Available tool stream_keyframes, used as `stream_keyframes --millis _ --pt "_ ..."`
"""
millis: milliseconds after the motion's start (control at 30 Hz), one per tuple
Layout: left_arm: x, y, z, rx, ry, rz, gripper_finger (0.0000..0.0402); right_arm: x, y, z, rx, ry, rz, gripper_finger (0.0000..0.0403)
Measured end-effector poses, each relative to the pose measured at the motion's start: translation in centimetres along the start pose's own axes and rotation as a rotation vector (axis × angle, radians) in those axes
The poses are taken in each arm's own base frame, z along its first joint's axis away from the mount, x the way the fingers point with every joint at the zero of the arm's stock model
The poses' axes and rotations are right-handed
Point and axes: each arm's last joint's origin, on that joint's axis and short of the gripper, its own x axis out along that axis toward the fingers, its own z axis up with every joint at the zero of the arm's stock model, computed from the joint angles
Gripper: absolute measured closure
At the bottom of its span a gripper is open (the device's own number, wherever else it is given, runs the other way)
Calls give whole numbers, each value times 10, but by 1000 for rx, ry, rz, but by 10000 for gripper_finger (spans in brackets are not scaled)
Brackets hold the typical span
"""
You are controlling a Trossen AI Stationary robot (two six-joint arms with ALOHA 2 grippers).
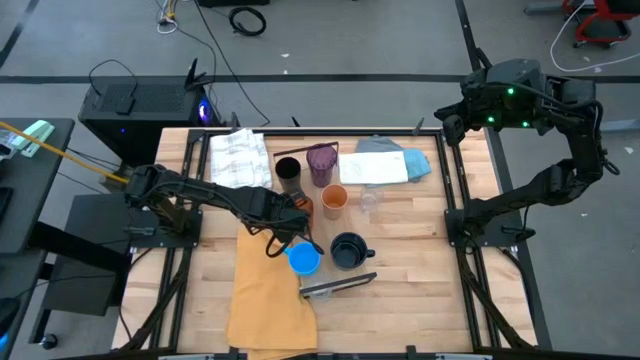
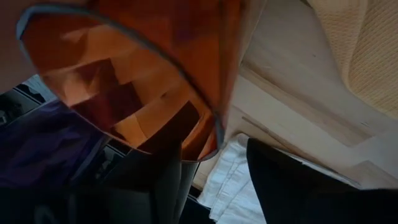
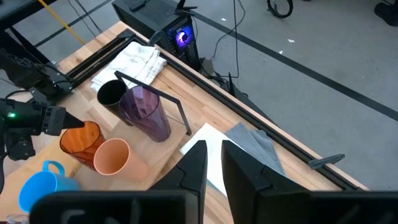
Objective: Stack small to large cups/mugs on shelf
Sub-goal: Put the brown cup on the shelf
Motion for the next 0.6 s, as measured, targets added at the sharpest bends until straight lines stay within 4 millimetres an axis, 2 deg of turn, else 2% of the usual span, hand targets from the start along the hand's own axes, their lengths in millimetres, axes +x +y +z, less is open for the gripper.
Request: stream_keyframes --millis 300,600 --pt "0 3 0 -29 10 33 184 0 0 0 -4 0 0 349" --pt "3 8 -4 -57 42 71 190 0 0 0 -3 0 0 349"
